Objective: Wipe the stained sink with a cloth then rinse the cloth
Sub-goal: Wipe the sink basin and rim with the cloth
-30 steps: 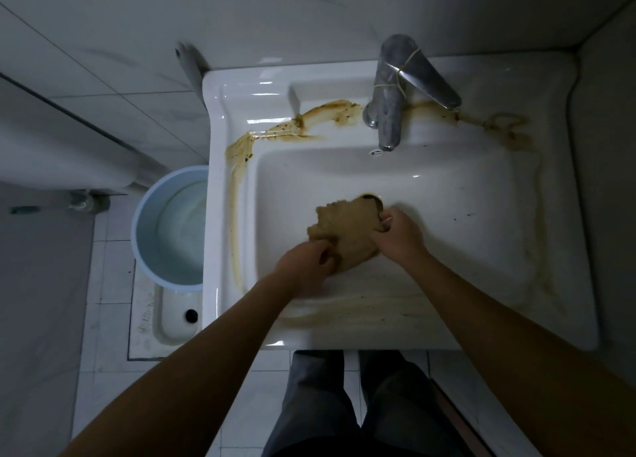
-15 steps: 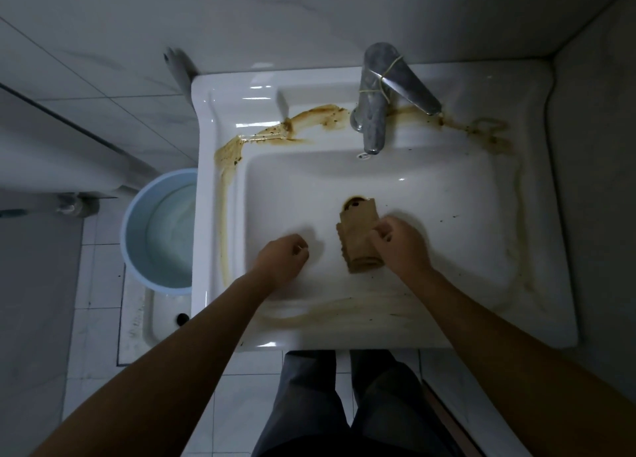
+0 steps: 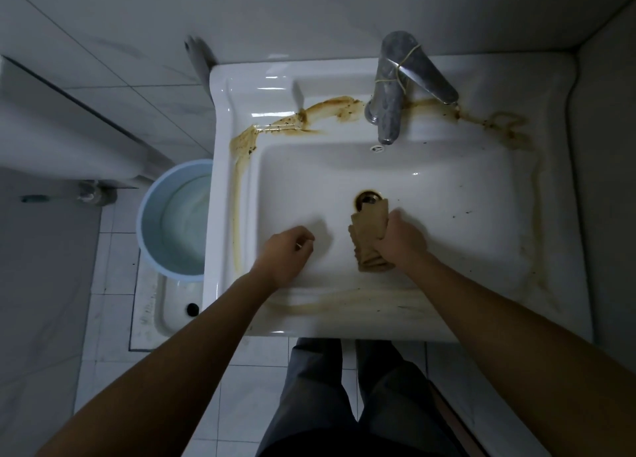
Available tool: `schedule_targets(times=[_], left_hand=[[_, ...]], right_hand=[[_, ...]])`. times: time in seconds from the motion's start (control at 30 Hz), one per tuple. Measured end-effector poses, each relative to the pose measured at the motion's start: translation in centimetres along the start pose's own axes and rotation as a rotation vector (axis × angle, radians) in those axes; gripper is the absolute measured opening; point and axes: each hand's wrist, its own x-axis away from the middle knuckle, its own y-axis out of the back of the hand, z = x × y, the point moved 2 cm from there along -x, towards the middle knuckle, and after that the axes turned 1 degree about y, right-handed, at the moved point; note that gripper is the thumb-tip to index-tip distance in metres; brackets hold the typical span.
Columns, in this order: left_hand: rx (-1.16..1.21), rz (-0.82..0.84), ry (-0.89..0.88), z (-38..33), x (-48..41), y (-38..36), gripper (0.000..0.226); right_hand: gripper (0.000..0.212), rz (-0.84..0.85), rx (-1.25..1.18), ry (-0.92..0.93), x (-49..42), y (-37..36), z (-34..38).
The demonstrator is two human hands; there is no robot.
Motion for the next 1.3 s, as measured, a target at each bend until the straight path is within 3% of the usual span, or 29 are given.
schedule_targets(times=[0.1,0.17,0.3,0.43,0.57,0.63,0.83,1.03,1.3], left_hand=[[0.076,-0.106,-0.007,-0.1,1.3,1.9,0.019],[0.101,-0.158,-0.017,0.0,2.6,3.3,0.020],[0.024,-0.268,-0.035,0.3,6.0,6.1,0.024],[0.047,-0.393,-0.021,2.1,9.9,7.7,0.028],[-0.029,-0.470,0.024,4.4,13.8,6.8,0.036],[-0.128,-0.487,0.029,5.6,15.2,5.8,0.040],[-0.181,-0.484,0.057,8.0,16.6,2.1,0.046],[-0.169,-0.515,0.016,9.0,16.8,1.2,0.055],[-0.152,-0.548,0.060,9.6,17.8,0.8,0.056]], right_hand=[[0.033,-0.040,-0.094,0.050,1.5,1.8,-0.5],[0.024,-0.068,-0.200,0.098,3.1,3.3,-0.4],[0.031,-0.162,-0.284,0.280,8.0,6.3,0.8],[0.035,-0.321,-0.127,0.538,12.9,6.6,1.7],[0.040,-0.028,0.075,0.663,15.5,2.6,1.5],[0.043,0.036,0.125,0.710,16.2,0.9,1.3],[0.045,-0.088,0.219,0.701,15.9,1.6,1.5],[0.057,-0.068,0.390,0.795,16.4,-0.9,2.2],[0.051,-0.095,0.421,0.960,16.6,-7.1,12.7]])
